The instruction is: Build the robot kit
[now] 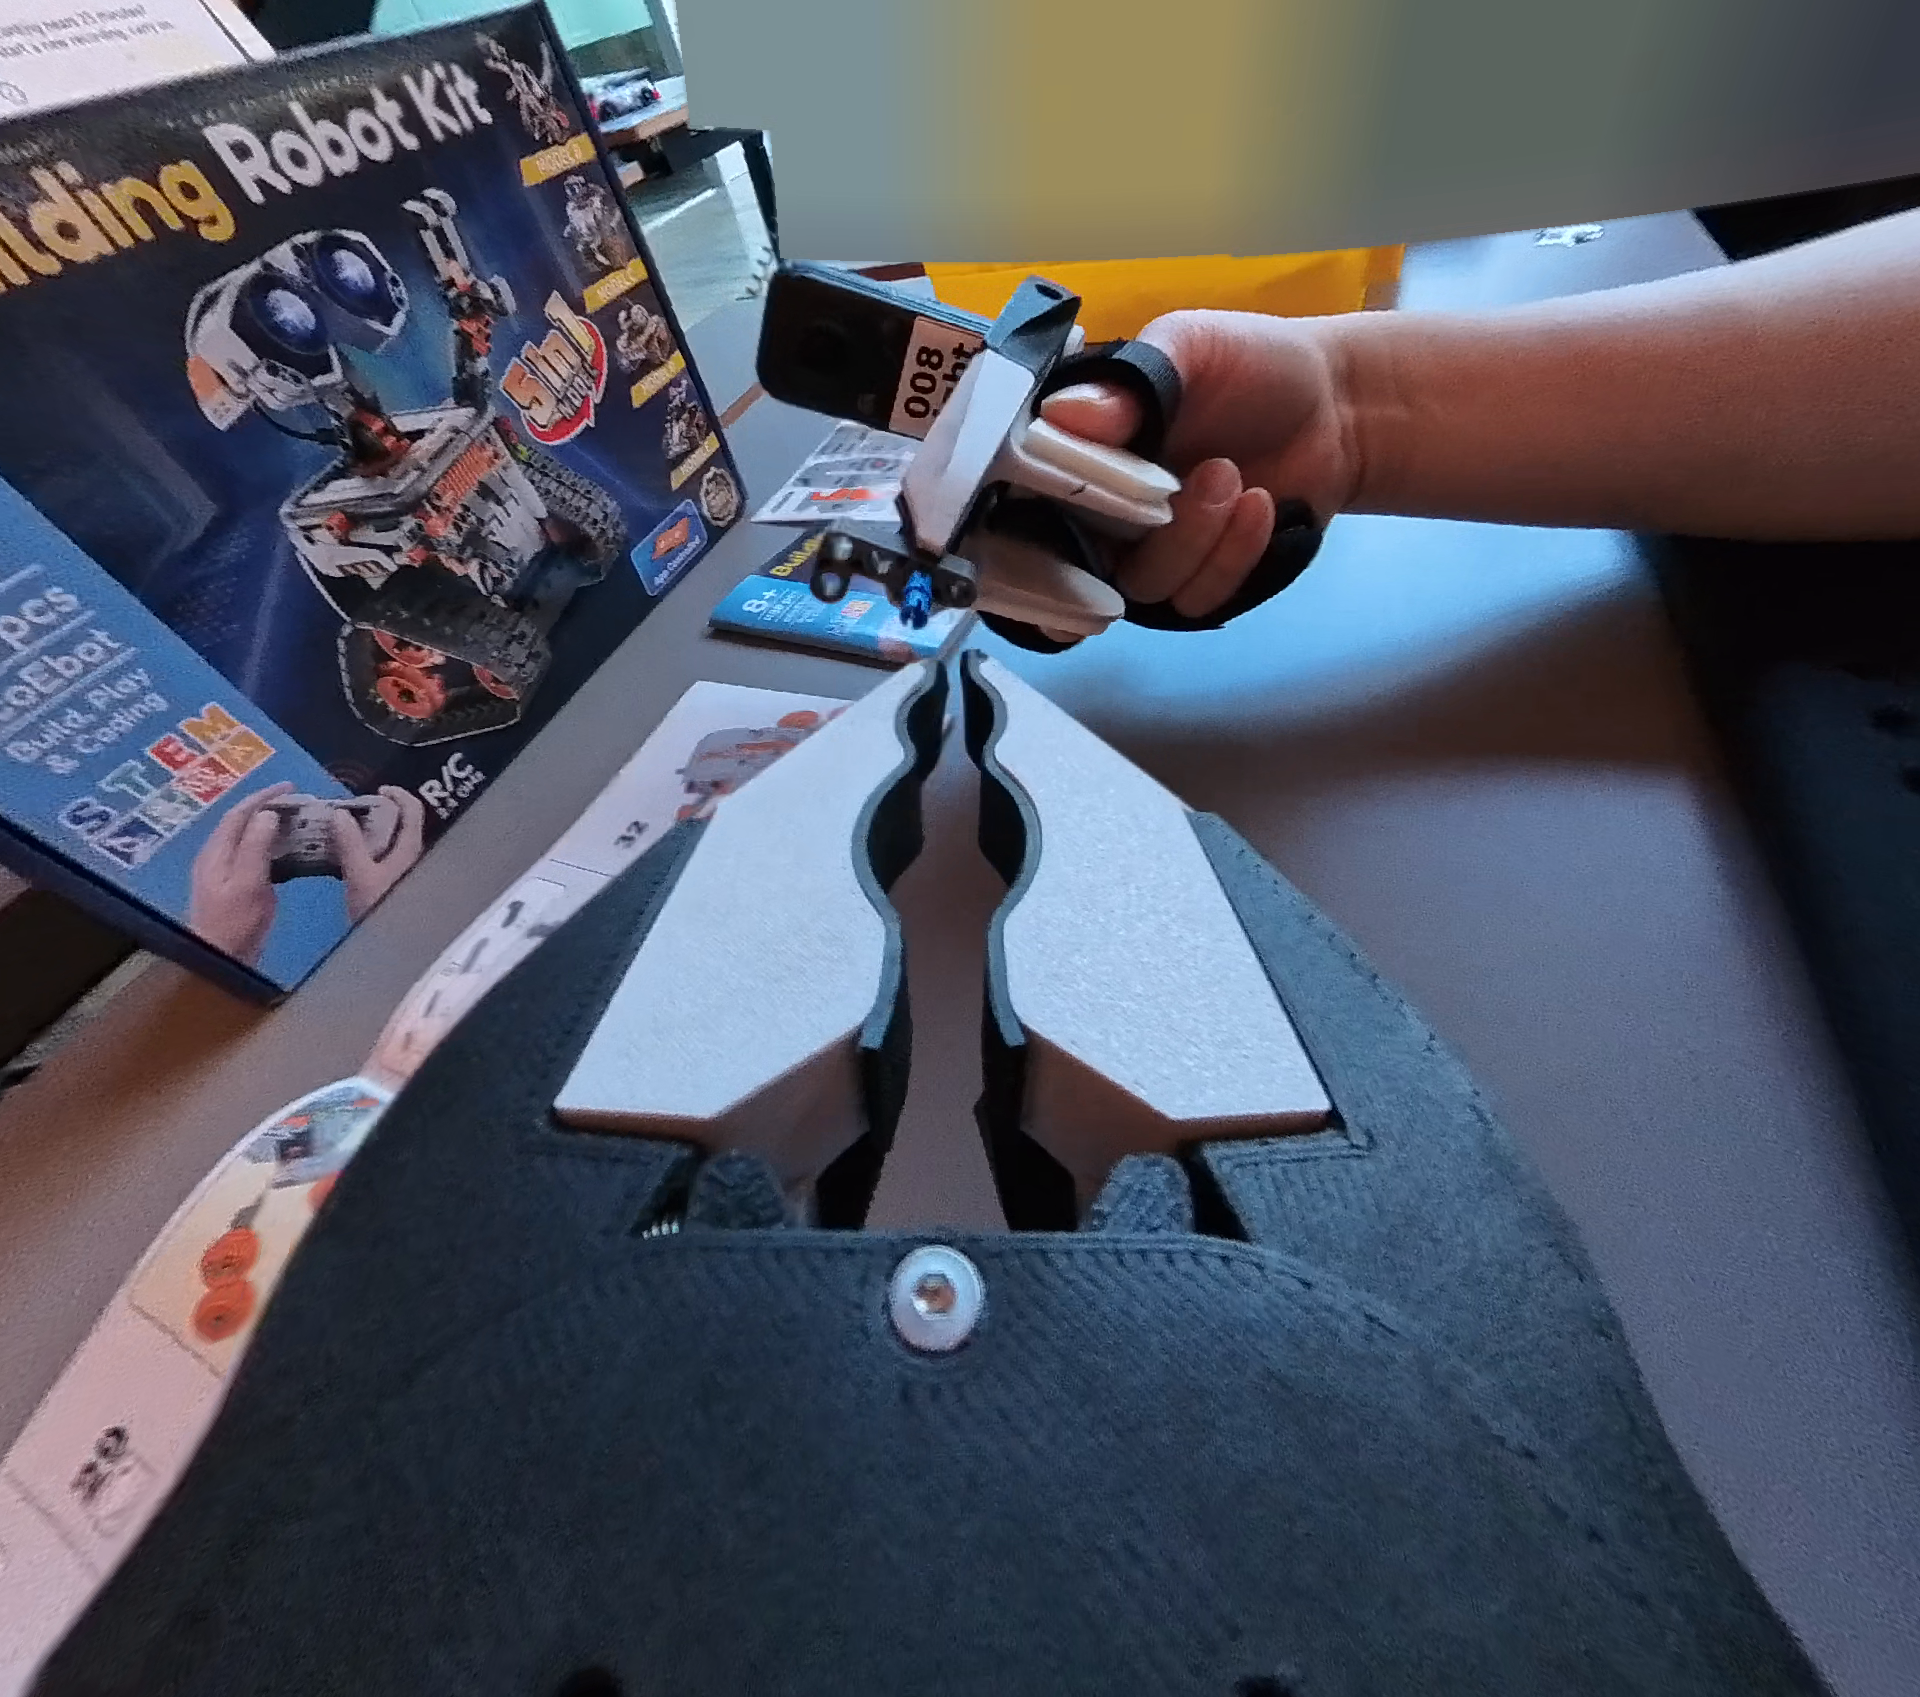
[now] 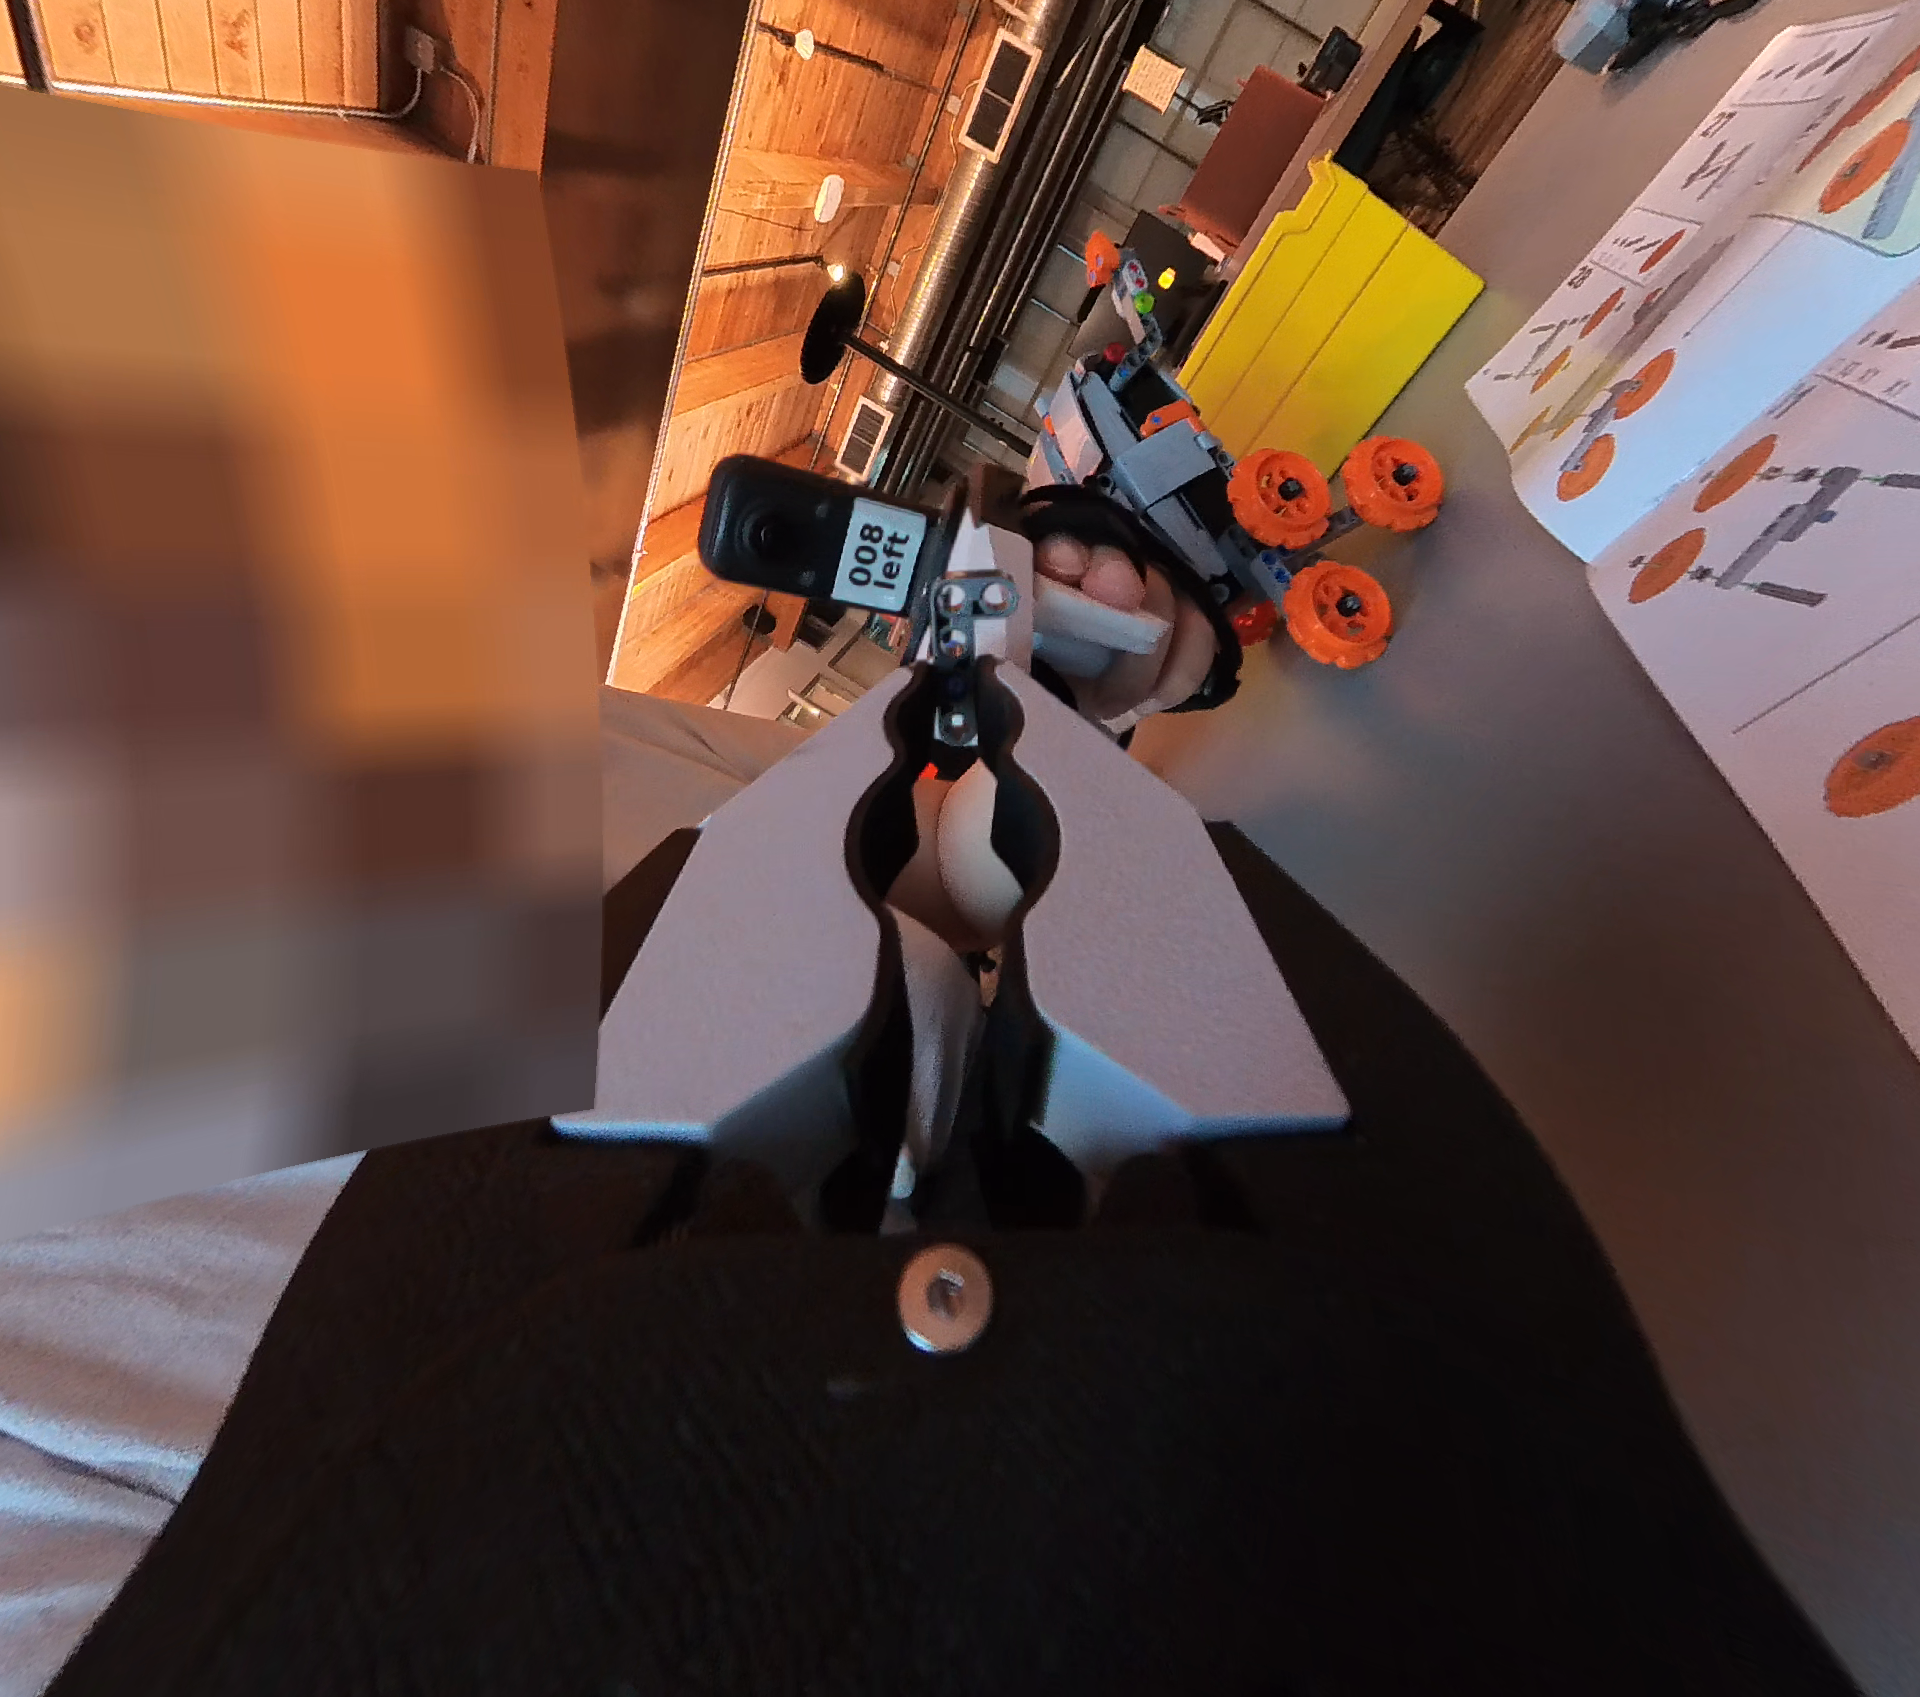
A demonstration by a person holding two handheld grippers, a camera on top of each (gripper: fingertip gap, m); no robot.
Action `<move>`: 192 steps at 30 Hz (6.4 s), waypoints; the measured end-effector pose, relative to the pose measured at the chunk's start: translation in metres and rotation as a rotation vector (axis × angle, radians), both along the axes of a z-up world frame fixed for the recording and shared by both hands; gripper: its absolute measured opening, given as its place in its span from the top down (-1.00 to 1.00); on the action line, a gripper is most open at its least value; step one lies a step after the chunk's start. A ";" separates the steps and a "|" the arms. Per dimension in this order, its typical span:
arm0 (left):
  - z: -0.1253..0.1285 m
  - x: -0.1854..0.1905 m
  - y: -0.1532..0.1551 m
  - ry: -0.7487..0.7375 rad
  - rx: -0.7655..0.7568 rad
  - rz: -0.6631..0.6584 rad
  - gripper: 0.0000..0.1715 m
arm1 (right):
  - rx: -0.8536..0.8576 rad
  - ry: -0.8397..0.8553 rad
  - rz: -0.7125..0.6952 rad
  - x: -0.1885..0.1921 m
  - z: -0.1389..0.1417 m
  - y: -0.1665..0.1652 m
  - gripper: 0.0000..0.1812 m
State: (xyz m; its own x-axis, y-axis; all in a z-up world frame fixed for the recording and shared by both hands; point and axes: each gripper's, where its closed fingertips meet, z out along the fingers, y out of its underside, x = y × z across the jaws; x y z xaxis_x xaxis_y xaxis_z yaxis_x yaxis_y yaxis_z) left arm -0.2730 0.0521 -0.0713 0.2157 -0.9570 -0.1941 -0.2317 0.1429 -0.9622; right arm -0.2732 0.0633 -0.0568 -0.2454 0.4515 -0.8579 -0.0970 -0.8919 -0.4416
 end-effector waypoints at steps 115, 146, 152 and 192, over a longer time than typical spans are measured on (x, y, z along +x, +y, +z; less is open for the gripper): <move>0.034 -0.010 0.029 0.038 0.383 0.408 0.70 | 0.199 0.036 -0.336 -0.023 0.023 0.015 0.93; 0.014 -0.011 0.034 -0.018 -0.016 0.290 0.72 | 0.084 0.012 -0.246 -0.024 0.007 0.017 0.84; 0.007 -0.012 0.016 0.016 -0.188 0.108 0.71 | 0.524 -0.280 -0.303 0.006 0.000 0.021 0.62; -0.013 0.002 -0.051 0.092 -0.249 -0.302 0.93 | 0.919 -0.411 0.113 -0.003 -0.025 -0.058 0.92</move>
